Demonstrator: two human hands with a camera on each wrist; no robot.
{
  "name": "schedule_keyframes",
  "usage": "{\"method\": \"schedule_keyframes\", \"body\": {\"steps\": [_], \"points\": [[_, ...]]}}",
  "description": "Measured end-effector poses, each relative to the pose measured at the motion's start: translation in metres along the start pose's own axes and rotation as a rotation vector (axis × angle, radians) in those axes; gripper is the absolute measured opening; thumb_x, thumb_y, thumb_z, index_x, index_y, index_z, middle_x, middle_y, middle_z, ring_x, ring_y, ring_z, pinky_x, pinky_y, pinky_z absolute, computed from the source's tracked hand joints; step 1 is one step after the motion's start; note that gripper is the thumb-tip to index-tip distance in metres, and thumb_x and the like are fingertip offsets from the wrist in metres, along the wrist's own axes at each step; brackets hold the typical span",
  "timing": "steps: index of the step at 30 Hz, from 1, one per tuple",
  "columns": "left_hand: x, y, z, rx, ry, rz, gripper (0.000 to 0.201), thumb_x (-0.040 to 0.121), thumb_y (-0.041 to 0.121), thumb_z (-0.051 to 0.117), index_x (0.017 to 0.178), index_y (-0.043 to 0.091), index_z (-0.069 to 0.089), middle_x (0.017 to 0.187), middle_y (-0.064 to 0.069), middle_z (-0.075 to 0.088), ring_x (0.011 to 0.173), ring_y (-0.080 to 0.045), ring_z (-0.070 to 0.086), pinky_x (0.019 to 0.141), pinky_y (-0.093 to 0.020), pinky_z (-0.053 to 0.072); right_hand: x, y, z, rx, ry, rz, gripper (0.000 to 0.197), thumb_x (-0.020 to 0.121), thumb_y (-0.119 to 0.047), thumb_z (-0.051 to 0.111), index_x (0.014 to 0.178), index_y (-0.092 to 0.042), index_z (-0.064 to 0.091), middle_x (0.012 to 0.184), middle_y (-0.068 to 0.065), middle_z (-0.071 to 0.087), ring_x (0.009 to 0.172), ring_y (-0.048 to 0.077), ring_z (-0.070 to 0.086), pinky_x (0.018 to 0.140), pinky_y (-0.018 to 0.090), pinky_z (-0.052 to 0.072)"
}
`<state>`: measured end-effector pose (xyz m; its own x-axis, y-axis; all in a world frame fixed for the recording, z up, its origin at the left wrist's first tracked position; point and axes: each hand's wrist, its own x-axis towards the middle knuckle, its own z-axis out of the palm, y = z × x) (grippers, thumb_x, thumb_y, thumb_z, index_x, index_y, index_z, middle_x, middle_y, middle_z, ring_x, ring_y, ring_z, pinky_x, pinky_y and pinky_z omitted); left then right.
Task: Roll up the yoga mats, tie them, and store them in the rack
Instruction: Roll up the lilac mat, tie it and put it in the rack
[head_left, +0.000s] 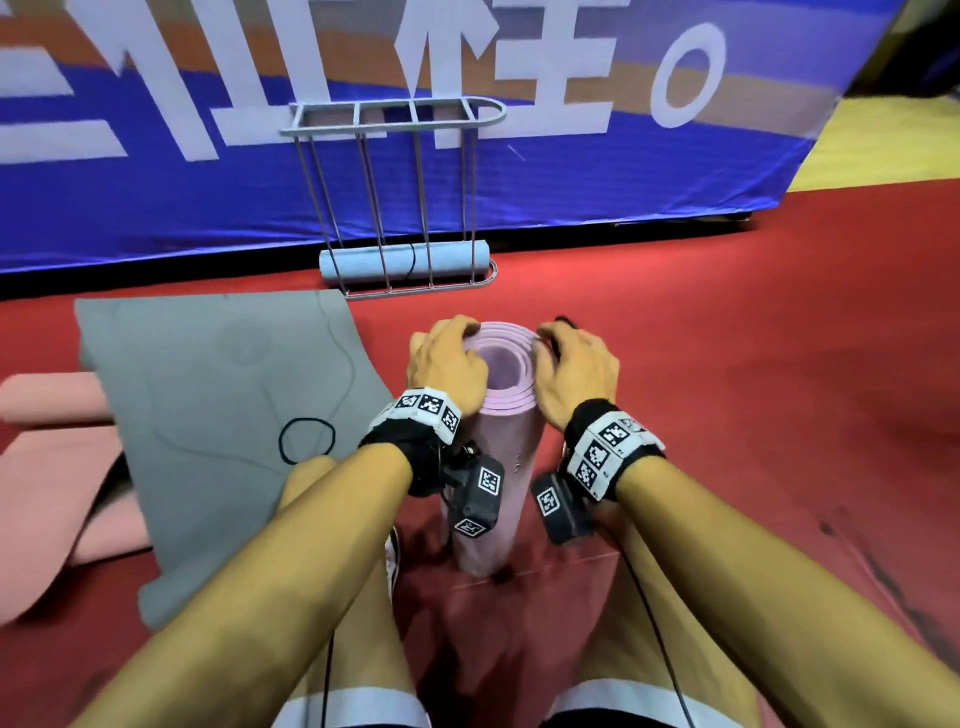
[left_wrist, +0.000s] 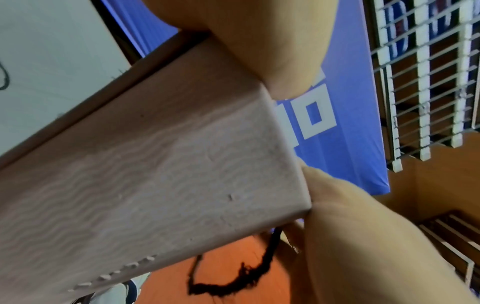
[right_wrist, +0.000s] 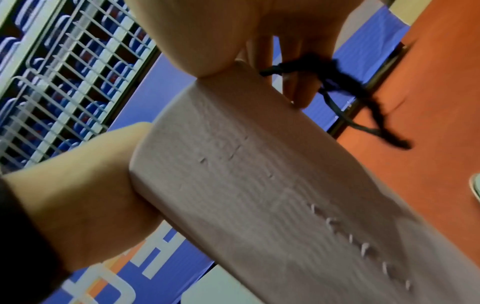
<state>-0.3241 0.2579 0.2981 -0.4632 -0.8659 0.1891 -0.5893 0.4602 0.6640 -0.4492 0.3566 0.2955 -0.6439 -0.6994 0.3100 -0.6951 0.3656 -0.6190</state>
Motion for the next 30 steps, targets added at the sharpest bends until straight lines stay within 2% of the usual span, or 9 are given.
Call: {"method": "schedule_keyframes", "body": {"steps": [2,4,8,11,15,19,24,27,30], "points": [[0.0,-0.002,-0.002,0.003,0.015,0.004,0.051,0.088,0.009,0.051,0.136,0.025,0.055,0.133,0.002,0.06,0.123,-0.031,0.046,0.101,-0.034,0.037,0.012,-0.006,-0.002,-0.077,-0.025,-0.111,0.029,0.09,-0.013,0.057,0.116,-0.022,0.068,0.113,0.009,0.069,0.122,0.032,0.053,0.101,0.038,0.032],[0.0,-0.005,-0.005,-0.005,0.012,0.006,0.066,0.088,0.01,0.051,0.149,0.03,0.04,0.134,0.0,0.059,0.123,-0.032,0.045,0.101,-0.038,0.039,0.023,-0.013,-0.003,-0.126,-0.18,-0.242,0.03,0.084,-0.009,0.059,0.11,-0.021,0.069,0.11,0.012,0.066,0.115,0.035,0.055,0.095,0.04,0.041],[-0.006,-0.004,-0.008,0.045,-0.045,0.086,0.085,0.09,0.007,0.046,0.159,0.044,0.013,0.118,-0.001,0.056,0.108,-0.031,0.044,0.097,-0.042,0.039,0.027,-0.025,-0.003,-0.215,-0.396,-0.474,0.028,0.078,-0.021,0.053,0.1,-0.023,0.071,0.105,0.015,0.068,0.105,0.038,0.06,0.086,0.045,0.052],[-0.006,-0.004,-0.006,0.061,-0.053,0.083,0.071,0.094,0.009,0.046,0.154,0.045,0.032,0.146,0.0,0.041,0.121,-0.031,0.04,0.104,-0.045,0.04,0.025,-0.026,-0.002,-0.247,-0.381,-0.565,0.032,0.076,-0.015,0.047,0.095,-0.018,0.073,0.095,0.016,0.071,0.095,0.038,0.063,0.08,0.045,0.052],[-0.002,-0.009,0.001,-0.033,-0.004,0.034,0.026,0.095,0.017,0.055,0.117,0.023,0.069,0.159,-0.002,0.03,0.134,-0.03,0.039,0.11,-0.042,0.038,0.021,-0.023,-0.004,-0.185,-0.319,-0.505,0.023,0.084,-0.003,0.053,0.103,-0.01,0.065,0.091,0.021,0.067,0.084,0.043,0.061,0.071,0.046,0.05],[0.009,-0.011,0.007,-0.146,0.099,-0.046,0.019,0.095,0.014,0.055,0.11,0.008,0.066,0.14,-0.006,0.057,0.127,-0.031,0.05,0.101,-0.034,0.038,0.008,-0.005,0.0,-0.096,-0.121,-0.433,0.031,0.092,-0.012,0.057,0.123,-0.011,0.062,0.095,0.019,0.069,0.084,0.042,0.061,0.073,0.049,0.052],[0.015,-0.004,0.015,-0.154,0.162,-0.1,0.012,0.094,0.018,0.053,0.092,0.011,0.062,0.1,-0.005,0.063,0.09,-0.027,0.053,0.08,-0.037,0.042,-0.009,0.01,0.001,-0.066,0.044,-0.429,0.017,0.084,-0.014,0.061,0.098,-0.007,0.071,0.082,0.013,0.068,0.077,0.04,0.058,0.069,0.046,0.052],[0.017,-0.002,0.02,-0.2,0.224,-0.172,0.015,0.095,0.023,0.054,0.085,0.014,0.06,0.095,-0.001,0.064,0.084,-0.027,0.051,0.075,-0.034,0.042,-0.025,0.009,0.002,0.005,0.046,-0.438,0.009,0.089,-0.018,0.063,0.088,-0.009,0.066,0.079,0.01,0.063,0.078,0.033,0.054,0.071,0.038,0.044],[0.023,-0.006,0.024,-0.234,0.259,-0.184,0.024,0.098,0.032,0.054,0.088,0.014,0.067,0.097,-0.005,0.07,0.084,-0.029,0.055,0.074,-0.032,0.042,-0.042,0.01,0.006,-0.005,-0.017,-0.484,0.024,0.094,-0.03,0.054,0.087,-0.008,0.059,0.082,0.01,0.057,0.081,0.029,0.048,0.074,0.039,0.041]]}}
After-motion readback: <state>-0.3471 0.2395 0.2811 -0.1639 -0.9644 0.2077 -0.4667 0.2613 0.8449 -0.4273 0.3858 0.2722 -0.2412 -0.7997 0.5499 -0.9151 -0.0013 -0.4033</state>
